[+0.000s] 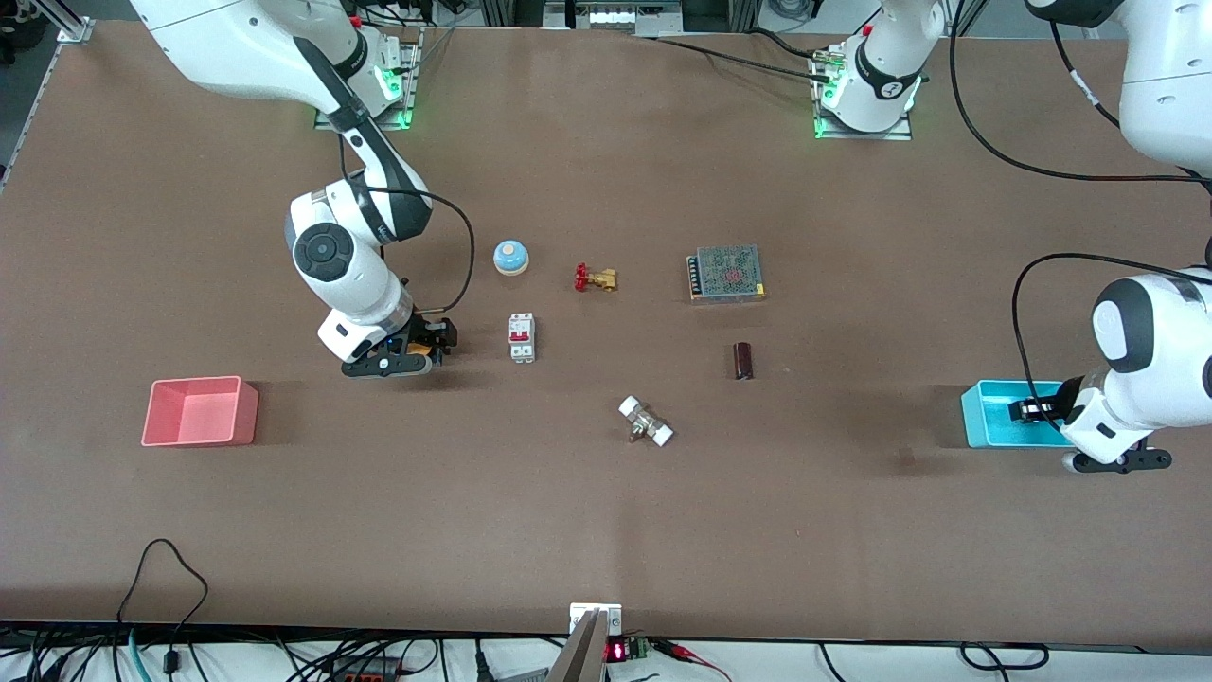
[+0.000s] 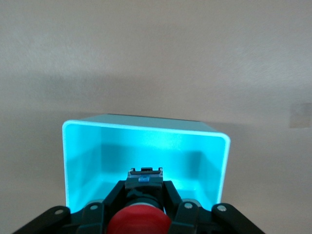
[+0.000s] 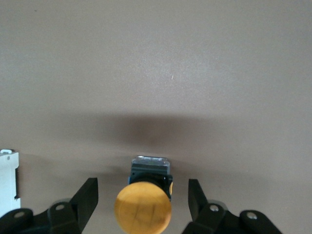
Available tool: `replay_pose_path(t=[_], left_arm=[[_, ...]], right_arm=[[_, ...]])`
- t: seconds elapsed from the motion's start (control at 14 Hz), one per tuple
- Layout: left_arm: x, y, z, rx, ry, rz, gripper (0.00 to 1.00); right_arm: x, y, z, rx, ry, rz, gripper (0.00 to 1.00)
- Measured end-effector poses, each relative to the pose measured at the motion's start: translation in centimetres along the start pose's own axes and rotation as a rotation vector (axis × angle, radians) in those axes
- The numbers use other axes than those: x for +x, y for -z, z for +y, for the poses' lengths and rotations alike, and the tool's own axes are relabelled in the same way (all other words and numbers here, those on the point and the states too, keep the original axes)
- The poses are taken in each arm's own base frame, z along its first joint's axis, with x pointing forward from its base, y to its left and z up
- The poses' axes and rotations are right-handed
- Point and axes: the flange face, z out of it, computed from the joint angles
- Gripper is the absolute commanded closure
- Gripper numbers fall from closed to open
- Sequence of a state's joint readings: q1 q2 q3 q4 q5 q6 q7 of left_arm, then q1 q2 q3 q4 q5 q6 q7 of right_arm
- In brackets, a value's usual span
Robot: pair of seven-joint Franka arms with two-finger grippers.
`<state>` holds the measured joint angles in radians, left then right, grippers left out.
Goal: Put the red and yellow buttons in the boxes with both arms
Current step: 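Carry the red button over the cyan box with the left gripper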
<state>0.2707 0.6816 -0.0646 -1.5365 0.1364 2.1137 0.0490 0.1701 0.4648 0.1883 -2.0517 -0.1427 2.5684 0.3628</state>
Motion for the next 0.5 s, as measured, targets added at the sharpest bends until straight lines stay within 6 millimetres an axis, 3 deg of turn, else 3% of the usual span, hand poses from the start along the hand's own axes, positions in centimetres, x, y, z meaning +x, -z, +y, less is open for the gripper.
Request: replay_pose_path(t=[0.29, 0.5], left_arm=[[-0.1, -2.2, 0.1, -0.006, -0.001, -0.030, 0.76], [0.0, -3.4, 0.2, -0.008, -0.003, -0.012, 0.72]], right_arm=[[0.0, -0.1, 0.0, -0.001, 0.004, 0.003, 0.47], [0.0, -0.3, 0.0, -0.002, 0.005, 0.002, 0.63]])
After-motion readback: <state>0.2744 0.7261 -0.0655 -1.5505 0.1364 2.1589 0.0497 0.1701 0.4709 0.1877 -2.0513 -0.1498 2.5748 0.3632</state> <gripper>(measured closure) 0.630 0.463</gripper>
